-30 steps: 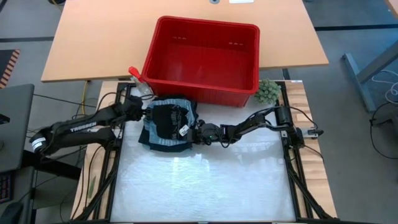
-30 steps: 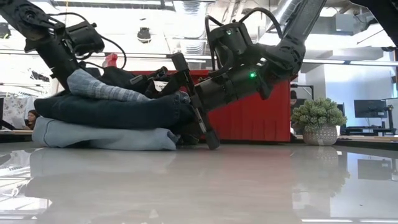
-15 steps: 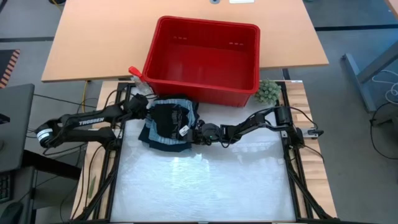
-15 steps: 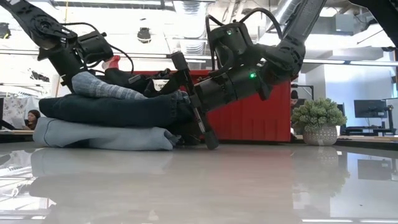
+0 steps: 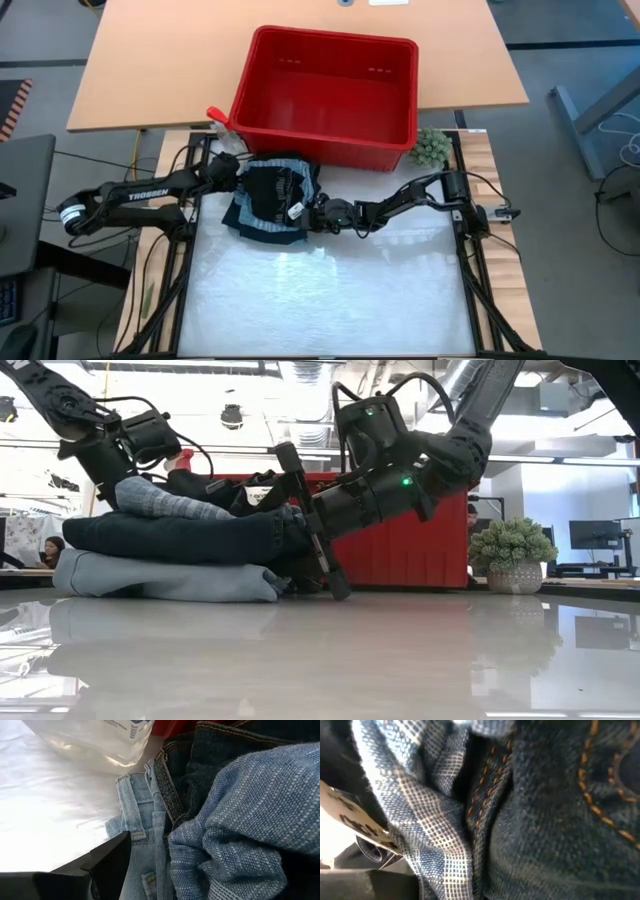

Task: Fold laundry
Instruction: Put the folded blue and black pants, blue shirt, and black boxer into the red laundry bin

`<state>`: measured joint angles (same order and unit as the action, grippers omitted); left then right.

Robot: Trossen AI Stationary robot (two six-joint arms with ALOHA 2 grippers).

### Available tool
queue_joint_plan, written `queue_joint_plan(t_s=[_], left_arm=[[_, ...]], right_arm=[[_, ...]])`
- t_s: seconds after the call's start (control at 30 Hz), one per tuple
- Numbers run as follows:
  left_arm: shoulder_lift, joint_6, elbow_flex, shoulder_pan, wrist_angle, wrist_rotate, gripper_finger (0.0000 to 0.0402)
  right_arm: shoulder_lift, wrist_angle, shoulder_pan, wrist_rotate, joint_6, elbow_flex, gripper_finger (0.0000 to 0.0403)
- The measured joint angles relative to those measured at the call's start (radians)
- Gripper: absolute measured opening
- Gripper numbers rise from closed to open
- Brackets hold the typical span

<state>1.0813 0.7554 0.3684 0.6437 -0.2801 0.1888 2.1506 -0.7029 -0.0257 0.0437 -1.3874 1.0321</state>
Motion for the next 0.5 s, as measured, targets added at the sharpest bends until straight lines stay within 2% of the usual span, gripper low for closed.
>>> queue_joint_plan(t_s=[0.17,0.3,0.4,0.5], left_arm=[[0.000,0.065,-0.018,-0.055,0.019,-0.001,0.0295],[0.000,0.111,-0.024,-0.118,0.027,-0.020,0.0295],[-0.022,0.144,-0.030,-0.166,0.025,-0.084,0.0295],[-0.058,0.176,-0.036,-0.222,0.000,-0.138,0.0295]], right_arm=[[0.000,-0.022,0.000,-0.006,0.011,0.000,0.0296],[-0.007,-0.039,0.001,-0.057,0.022,-0.001,0.0296],[-0.037,0.010,-0.003,-0.101,0.064,-0.002,0.0296],[-0.094,0.137,-0.004,-0.118,0.140,-0.002,0.0296]])
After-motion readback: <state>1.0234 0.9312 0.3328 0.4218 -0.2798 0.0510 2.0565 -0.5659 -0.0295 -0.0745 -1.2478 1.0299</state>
